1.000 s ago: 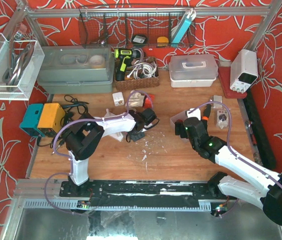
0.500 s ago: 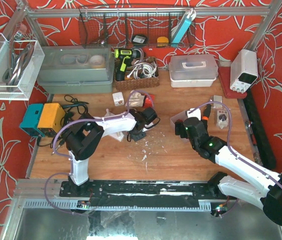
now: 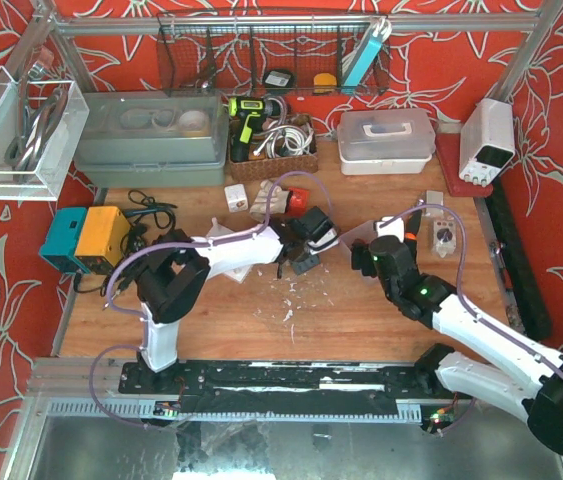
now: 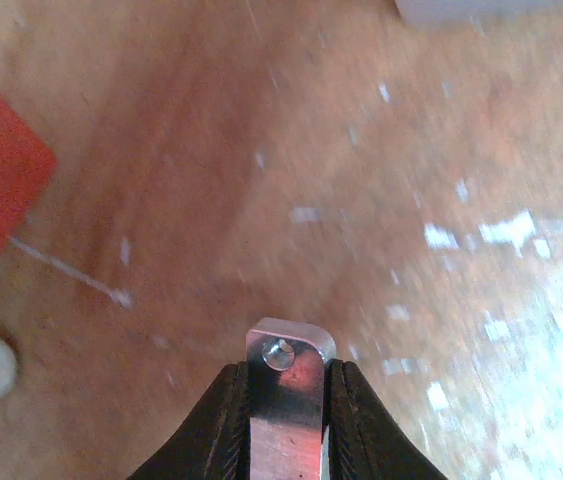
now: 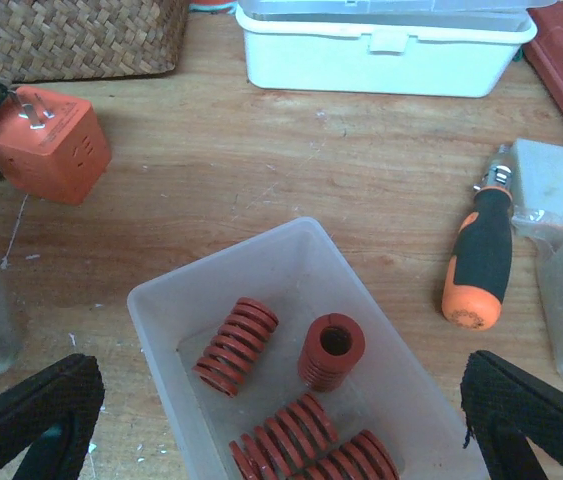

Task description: Install the large spring

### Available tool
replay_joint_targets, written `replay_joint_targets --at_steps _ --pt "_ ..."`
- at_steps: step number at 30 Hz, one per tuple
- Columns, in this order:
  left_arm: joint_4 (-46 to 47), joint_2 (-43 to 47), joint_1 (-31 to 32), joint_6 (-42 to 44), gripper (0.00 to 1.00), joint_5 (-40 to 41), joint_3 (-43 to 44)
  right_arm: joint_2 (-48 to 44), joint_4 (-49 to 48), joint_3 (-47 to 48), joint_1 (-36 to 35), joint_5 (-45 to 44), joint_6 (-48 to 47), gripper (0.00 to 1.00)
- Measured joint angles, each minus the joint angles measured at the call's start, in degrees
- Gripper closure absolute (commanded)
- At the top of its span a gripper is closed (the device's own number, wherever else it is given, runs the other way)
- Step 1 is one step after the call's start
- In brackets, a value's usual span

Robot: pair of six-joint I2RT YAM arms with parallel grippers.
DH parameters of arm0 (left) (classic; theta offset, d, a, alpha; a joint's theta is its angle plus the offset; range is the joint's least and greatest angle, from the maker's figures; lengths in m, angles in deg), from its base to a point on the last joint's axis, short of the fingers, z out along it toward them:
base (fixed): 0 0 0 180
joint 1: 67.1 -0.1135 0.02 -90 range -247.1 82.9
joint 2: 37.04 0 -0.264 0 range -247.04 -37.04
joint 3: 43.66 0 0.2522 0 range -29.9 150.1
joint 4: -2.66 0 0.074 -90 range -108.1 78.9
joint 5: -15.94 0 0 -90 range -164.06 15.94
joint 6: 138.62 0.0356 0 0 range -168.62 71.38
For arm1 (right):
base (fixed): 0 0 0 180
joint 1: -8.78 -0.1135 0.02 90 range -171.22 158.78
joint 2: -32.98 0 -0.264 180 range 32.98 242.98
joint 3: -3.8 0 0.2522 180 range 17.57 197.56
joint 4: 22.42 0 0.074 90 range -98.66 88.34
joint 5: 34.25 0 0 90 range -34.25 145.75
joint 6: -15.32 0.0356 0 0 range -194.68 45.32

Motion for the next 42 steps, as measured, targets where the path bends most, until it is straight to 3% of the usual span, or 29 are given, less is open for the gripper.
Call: replay_joint_targets --at_steps 7,13,20,25,30,33,38,42 --pt "7.9 -6.9 -3.0 2.5 0.85 0.0 5.9 -1.5 0.0 -0.9 0.0 -0.9 0.0 0.02" --pt "10.3 -12.6 -5.1 3.7 0.53 0.9 9.2 -2.1 0.0 -1.0 0.0 -1.4 0.0 0.02" --pt "13.6 -11.8 -5.2 2.9 0.32 2.6 7.8 -2.2 0.0 -1.2 0.0 -1.5 0.0 0.02" --pt "16.8 -3.3 -5.2 -0.1 0.21 3.4 0.4 -2.1 0.0 -1.2 0.0 -1.5 0.0 0.02" --pt "21.3 10.1 -5.3 -6.4 0.00 3.6 -6.1 -2.1 0.0 -1.2 0.0 -1.6 1.2 0.02" --pt "26.2 18.3 -5.5 -11.3 0.00 3.4 -11.4 -2.0 0.0 -1.2 0.0 -2.2 3.3 0.06" --pt "36.7 32.2 -6.3 -20.1 0.00 2.0 -27.2 -0.3 1.7 -1.2 0.0 -4.7 9.3 0.16" --pt "45.8 42.1 -6.3 -26.7 0.00 1.5 -41.1 5.1 8.2 2.1 0.6 -6.1 15.8 0.30"
